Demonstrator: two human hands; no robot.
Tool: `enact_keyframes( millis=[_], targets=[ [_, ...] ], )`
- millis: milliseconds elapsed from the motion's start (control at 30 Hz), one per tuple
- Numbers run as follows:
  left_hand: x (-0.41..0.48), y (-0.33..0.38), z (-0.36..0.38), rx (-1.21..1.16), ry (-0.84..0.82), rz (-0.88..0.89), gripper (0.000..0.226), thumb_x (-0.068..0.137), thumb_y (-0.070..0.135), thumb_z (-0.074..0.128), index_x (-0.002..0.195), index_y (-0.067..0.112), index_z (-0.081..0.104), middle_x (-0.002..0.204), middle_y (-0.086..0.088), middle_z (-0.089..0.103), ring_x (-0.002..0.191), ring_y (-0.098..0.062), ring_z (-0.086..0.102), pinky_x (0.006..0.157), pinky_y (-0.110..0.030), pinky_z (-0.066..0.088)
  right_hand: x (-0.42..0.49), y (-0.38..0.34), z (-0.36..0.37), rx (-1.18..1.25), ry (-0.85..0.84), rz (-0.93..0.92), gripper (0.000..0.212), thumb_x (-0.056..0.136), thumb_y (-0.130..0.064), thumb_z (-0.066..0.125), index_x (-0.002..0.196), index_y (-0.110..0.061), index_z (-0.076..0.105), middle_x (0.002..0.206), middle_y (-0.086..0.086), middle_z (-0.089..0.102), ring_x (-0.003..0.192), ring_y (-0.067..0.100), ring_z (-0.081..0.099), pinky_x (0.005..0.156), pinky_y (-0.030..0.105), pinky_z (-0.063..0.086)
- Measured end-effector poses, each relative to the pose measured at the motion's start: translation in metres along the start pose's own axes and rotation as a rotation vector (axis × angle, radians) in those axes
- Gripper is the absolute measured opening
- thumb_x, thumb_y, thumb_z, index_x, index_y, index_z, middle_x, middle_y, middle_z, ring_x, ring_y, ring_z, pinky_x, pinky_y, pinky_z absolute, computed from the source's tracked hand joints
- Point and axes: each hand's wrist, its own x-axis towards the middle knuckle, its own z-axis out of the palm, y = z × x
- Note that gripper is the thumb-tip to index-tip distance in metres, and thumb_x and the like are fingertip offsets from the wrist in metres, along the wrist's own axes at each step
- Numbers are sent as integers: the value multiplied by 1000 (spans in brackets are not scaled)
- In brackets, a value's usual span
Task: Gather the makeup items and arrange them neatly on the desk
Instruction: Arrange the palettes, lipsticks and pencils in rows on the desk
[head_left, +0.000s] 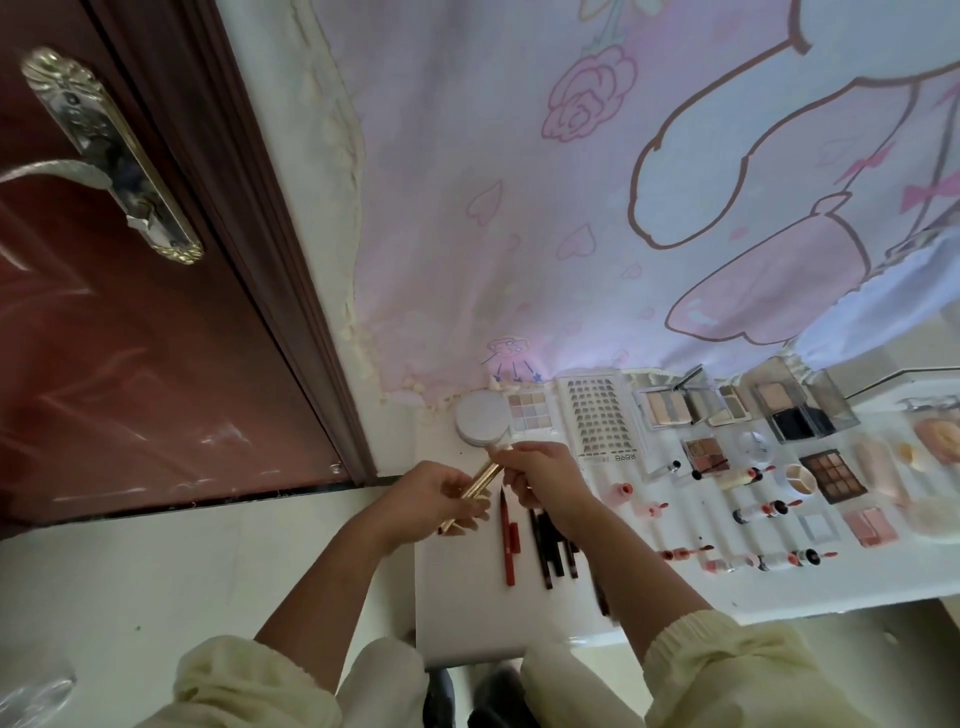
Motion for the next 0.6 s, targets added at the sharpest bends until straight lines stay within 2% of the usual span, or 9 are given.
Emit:
enact_keyframes(
  millis=[100, 233, 333, 433, 533, 600],
  targets=[
    [1, 2, 7, 33, -2, 39, 22, 91, 26, 66, 104, 10, 71, 86, -3, 73, 68, -6, 65, 66, -21, 50, -6, 1, -7, -29, 35, -61, 32, 86, -24, 72, 60, -9, 61, 52, 0, 50, 45, 11, 38, 42, 19, 30],
    [0, 4, 10, 58, 45, 114, 23, 93, 32, 61, 104, 15, 72, 71, 6, 63, 59, -6, 50, 58, -20, 44, -11, 1, -16, 73, 7, -73, 25, 87, -19, 71, 67, -7, 62, 58, 2, 50, 49, 10, 39, 46, 20, 29],
    [-4, 9, 12, -71, 91, 163, 23, 90, 33, 66, 101, 14, 74, 63, 6, 58, 55, -9, 44, 55, -21, 40, -11, 2, -21, 240, -12, -11, 20, 89, -15, 68, 72, -6, 61, 62, 3, 48, 51, 10, 37, 46, 18, 28],
    [-5, 13, 14, -324, 299, 203, 21, 83, 26, 73, 96, 10, 75, 59, 4, 55, 55, -12, 42, 57, -23, 40, -14, 3, -26, 372, -30, 95, 13, 91, -15, 64, 87, -3, 65, 65, 3, 50, 51, 9, 40, 44, 15, 32],
    [-4, 16, 21, -483, 373, 236, 17, 81, 23, 74, 93, 12, 77, 60, 7, 51, 57, -9, 41, 61, -22, 43, -22, 8, -23, 342, -135, 167, 28, 95, -22, 60, 102, 4, 65, 64, 1, 47, 51, 6, 37, 42, 15, 32],
    [-4, 16, 27, -457, 382, 252, 11, 84, 25, 71, 91, 20, 78, 61, 9, 50, 59, -8, 41, 65, -21, 43, -27, 11, -19, 321, -228, 184, 35, 97, -28, 58, 103, 5, 67, 64, -1, 44, 52, 6, 33, 43, 15, 30]
  ],
)
